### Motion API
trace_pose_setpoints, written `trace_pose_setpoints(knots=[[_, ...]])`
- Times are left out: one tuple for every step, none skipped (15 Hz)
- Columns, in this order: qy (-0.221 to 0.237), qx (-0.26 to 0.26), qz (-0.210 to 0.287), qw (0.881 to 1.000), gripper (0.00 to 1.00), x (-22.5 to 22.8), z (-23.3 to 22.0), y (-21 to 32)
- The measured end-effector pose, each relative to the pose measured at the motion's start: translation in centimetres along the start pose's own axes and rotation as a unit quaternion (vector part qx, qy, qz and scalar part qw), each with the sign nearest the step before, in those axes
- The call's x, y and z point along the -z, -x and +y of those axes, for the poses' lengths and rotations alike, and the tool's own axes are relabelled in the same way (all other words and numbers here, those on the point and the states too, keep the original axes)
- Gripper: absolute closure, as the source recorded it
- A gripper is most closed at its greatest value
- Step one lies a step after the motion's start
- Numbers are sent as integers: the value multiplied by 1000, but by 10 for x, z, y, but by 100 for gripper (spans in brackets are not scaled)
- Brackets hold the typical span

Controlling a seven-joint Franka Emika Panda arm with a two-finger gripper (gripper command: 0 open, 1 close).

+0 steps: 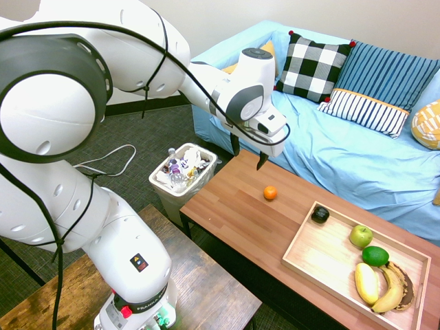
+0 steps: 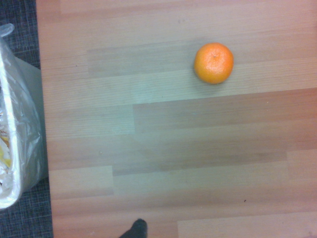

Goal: Put the tangerine in the tray

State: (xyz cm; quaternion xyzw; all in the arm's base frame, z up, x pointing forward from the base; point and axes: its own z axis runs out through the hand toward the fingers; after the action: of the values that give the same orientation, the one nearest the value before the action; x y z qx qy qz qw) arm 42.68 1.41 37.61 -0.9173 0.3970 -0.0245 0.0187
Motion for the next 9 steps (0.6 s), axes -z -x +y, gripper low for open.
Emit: trace_pose_setpoints(knots=[[1, 0, 0, 1000, 0, 0, -1, 0], [5, 3, 0, 1000, 0, -1, -1, 0], [7, 4, 4, 1000, 0, -3, -3, -1], [8, 3, 11, 1000, 0, -6, -8, -2], [9, -1, 17, 1000, 0, -13, -15, -4], [9, -5, 20, 1000, 0, -24, -24, -7], [11, -9, 20, 1000, 0, -38, -34, -12], [12, -15, 19, 1000, 0, -54, -43, -18], [13, -20, 17, 1000, 0, -73, -53, -25]])
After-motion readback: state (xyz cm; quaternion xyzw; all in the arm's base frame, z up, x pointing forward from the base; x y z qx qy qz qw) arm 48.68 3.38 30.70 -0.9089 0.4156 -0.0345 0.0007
